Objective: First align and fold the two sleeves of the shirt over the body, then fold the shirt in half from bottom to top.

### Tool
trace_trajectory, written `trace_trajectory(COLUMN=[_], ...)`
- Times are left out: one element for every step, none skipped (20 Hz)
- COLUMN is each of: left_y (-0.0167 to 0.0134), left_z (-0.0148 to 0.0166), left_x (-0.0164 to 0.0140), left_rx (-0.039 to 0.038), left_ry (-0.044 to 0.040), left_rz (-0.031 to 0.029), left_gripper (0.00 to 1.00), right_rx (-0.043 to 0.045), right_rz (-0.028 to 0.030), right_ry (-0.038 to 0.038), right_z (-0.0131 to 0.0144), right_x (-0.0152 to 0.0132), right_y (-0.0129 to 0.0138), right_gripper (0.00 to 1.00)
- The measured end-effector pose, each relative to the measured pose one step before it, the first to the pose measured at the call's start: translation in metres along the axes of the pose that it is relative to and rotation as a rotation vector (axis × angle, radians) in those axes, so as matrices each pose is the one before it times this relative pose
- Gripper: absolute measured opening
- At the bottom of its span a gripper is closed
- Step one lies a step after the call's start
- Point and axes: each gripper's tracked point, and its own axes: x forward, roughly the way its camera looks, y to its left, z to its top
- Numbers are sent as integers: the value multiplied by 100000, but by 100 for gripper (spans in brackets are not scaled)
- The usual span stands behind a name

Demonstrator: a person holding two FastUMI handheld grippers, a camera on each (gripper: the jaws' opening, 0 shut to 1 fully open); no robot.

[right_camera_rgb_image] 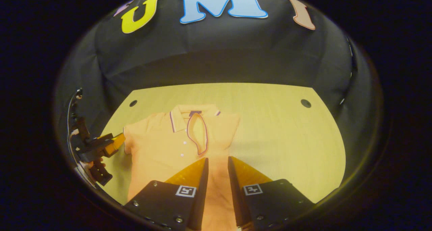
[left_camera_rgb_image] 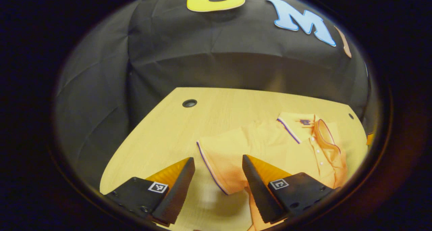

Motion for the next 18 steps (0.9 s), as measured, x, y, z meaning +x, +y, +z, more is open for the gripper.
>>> trace_trajectory(left_y=[-59, -18, -26, -87, -9, -57, -90, -51, -26, -68, -75, -177, -254, -46, -380, -325, -79, 74], left_z=[-499, -583, -514, -565, -451, -503, -476, -445, 119, -141, 4, -159, 212, -128, 183, 198, -20, 74], left_x=[613, 434, 435, 204, 263, 334, 227, -62, 60, -31, -18, 120, -60, 119, 37, 173, -37, 195], left_rx=[-9, -262, -455, -438, -306, -326, -190, -714, -377, -834, -1239, -178, 760, 1129, 217, 198, -461, -290], left_ry=[1436, 1322, 1360, 1407, 1161, 1281, 1071, 915, -492, 260, -282, 84, -309, 326, -214, -477, -511, -146], left_rz=[-42, 81, 146, 41, 210, 116, 370, 261, 169, 393, 58, -108, -493, -139, -1953, -1013, -592, 375], left_gripper=[94, 94, 94, 94, 94, 94, 94, 93, 96, 93, 93, 96, 93, 81, 70, 66, 53, 27], right_rx=[1049, 1087, 1041, 695, 263, -38, -39, -49, 88, 349, 340, 225, 96, 58, -95, -154, -142, -124], right_rz=[-755, -118, -303, -235, -626, -351, 111, 160, 79, 348, 156, 77, 148, 286, -10, 46, -45, 86], right_ry=[458, 298, 267, 15, -63, 146, 175, -86, -22, -58, -116, -41, 159, 103, 27, -38, 18, -35], right_z=[-614, -387, -447, -239, -278, -160, -183, 57, -31, 46, 25, 27, -128, 9, -55, 34, 10, -61], right_x=[-193, -313, -327, -330, -9, -184, -110, -169, -62, -110, -10, -44, 108, -40, -35, -47, -91, 3], right_y=[-262, -136, -117, -69, -43, -14, 103, 74, 33, 135, 132, 51, 72, 138, -5, 24, 24, 0], right_gripper=[36, 36, 36, 36, 36, 36, 36, 36, 36, 36, 36, 36, 36, 36, 36, 36, 36, 36])
